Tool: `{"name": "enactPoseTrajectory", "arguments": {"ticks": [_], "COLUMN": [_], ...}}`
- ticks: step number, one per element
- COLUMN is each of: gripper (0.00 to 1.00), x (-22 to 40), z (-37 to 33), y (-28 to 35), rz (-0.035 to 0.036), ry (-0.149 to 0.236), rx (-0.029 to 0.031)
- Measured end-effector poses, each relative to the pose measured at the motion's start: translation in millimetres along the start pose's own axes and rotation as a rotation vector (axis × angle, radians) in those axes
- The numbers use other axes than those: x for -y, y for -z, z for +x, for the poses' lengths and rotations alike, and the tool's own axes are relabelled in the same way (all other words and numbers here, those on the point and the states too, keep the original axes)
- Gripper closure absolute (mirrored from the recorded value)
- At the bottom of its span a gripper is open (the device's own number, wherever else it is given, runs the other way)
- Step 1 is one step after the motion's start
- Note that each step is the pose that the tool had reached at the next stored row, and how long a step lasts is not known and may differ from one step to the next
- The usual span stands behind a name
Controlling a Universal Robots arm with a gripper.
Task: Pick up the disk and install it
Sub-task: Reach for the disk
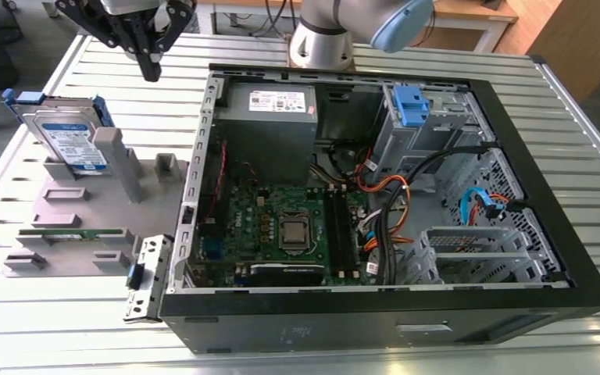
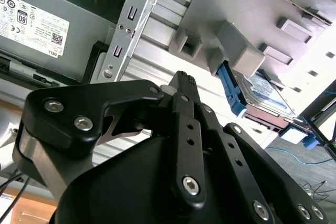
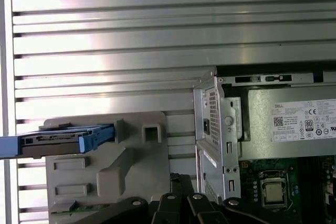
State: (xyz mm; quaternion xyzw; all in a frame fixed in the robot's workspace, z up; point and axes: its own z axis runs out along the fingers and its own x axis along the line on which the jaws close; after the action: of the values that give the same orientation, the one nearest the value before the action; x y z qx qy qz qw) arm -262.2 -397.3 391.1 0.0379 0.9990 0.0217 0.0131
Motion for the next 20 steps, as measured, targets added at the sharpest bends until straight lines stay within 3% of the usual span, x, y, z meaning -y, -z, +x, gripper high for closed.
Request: {"name": "enactPoseTrajectory", "arguments": {"ticks": [20], "gripper": [0.89], "x": [1.7], "z": [24.6], "y": [-0.5], "rz": [0.0], "ry": [0.0], "rx": [0.0]}}
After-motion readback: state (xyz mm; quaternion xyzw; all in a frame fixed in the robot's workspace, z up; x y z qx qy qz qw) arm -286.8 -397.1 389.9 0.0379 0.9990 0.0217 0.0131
